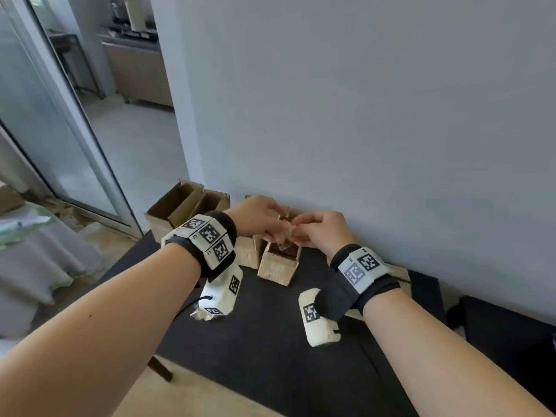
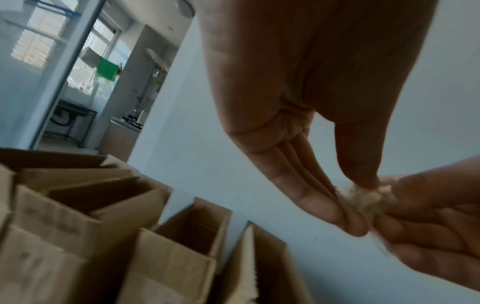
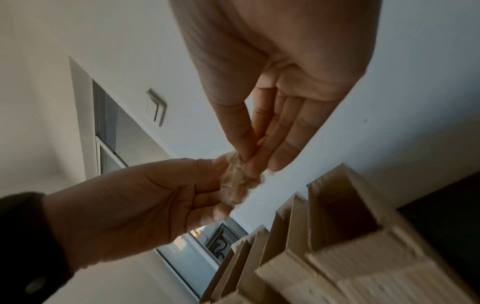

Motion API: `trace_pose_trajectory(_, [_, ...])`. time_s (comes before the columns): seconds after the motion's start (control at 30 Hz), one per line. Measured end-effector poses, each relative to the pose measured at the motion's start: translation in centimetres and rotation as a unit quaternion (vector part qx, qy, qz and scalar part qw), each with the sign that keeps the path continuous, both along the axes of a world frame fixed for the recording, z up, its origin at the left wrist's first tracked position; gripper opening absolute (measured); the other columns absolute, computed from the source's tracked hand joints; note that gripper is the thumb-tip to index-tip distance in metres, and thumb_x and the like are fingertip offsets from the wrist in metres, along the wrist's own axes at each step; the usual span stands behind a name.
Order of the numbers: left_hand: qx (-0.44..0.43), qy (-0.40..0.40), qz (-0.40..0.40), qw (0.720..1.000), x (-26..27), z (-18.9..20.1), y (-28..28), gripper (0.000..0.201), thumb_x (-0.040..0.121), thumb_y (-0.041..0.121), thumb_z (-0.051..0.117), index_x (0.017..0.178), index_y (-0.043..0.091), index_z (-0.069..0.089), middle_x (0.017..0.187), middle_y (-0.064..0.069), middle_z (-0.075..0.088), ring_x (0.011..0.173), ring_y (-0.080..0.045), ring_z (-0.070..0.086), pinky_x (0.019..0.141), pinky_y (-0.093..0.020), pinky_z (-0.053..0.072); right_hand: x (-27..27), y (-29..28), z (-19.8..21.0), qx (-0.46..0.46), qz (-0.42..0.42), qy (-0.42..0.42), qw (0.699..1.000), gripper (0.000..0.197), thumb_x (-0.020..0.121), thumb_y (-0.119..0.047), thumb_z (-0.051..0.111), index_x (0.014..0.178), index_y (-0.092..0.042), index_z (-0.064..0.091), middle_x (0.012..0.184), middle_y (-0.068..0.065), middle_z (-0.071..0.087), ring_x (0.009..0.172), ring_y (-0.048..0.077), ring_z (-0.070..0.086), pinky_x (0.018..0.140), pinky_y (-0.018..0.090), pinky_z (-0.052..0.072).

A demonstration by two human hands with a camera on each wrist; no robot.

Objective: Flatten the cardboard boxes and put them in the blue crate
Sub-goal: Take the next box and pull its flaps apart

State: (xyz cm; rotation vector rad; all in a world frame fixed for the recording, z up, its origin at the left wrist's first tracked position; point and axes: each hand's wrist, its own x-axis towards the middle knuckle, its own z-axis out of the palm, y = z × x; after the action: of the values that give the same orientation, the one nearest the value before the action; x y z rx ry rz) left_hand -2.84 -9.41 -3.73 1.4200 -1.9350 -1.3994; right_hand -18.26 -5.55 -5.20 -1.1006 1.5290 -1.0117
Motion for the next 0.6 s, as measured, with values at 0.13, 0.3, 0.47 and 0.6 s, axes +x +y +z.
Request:
trace_pose_trajectory(0.13, [-0.016, -0.084, -0.031, 0.996, 5.0, -1.4, 0.0, 0.021, 0.085, 0.019, 0.069, 0.102, 0.007, 0.068, 0.085, -0.003, 0.069, 0.080, -0.013, 0.066, 0.077, -0.022, 0.056, 4.3, -0.6, -2.1, 0.036, 0.064, 0.038, 0.997, 0.016, 0.074, 0.004, 0.074, 0.077, -0.011, 0.069, 0.082, 0.014, 0.072, 0.076, 0.025, 0.072, 0.073, 0.033, 0.059])
trace_pose_trajectory(0.3, [0.005, -0.198, -0.058, 0.978, 10.2, -6.2, 0.2, 0.007, 0.087, 0.018, 0.065, 0.093, 0.016, 0.068, 0.091, 0.003, 0.065, 0.082, -0.008, 0.059, 0.076, -0.020, 0.052, 7.8, -1.1, -5.7, 0.102, 0.146, 0.134, 0.975, 0.033, 0.076, 0.001, 0.072, 0.106, -0.014, 0.068, 0.095, 0.009, 0.071, 0.083, 0.019, 0.071, 0.080, 0.032, 0.059])
trace_pose_trajectory(0.47, [0.051, -0.245, -0.086, 0.964, 13.1, -11.4, 1.1, 0.006, 0.082, 0.019, 0.070, 0.087, 0.021, 0.072, 0.097, 0.006, 0.067, 0.089, -0.006, 0.058, 0.077, -0.020, 0.043, 9.2, -1.2, -8.8, 0.160, 0.139, 0.148, 0.966, 0.033, 0.081, -0.002, 0.069, 0.112, -0.011, 0.067, 0.098, 0.011, 0.071, 0.084, 0.018, 0.071, 0.077, 0.027, 0.058])
trace_pose_trajectory(0.6, [0.048, -0.280, -0.117, 0.952, 12.7, -14.3, 1.1, 0.007, 0.081, 0.018, 0.069, 0.086, 0.020, 0.073, 0.095, 0.002, 0.069, 0.091, -0.014, 0.064, 0.081, -0.028, 0.053, 9.9, -0.8, -10.5, 0.189, 0.123, 0.131, 0.965, 0.026, 0.084, -0.001, 0.064, 0.108, -0.009, 0.067, 0.100, 0.014, 0.070, 0.089, 0.021, 0.070, 0.079, 0.027, 0.057])
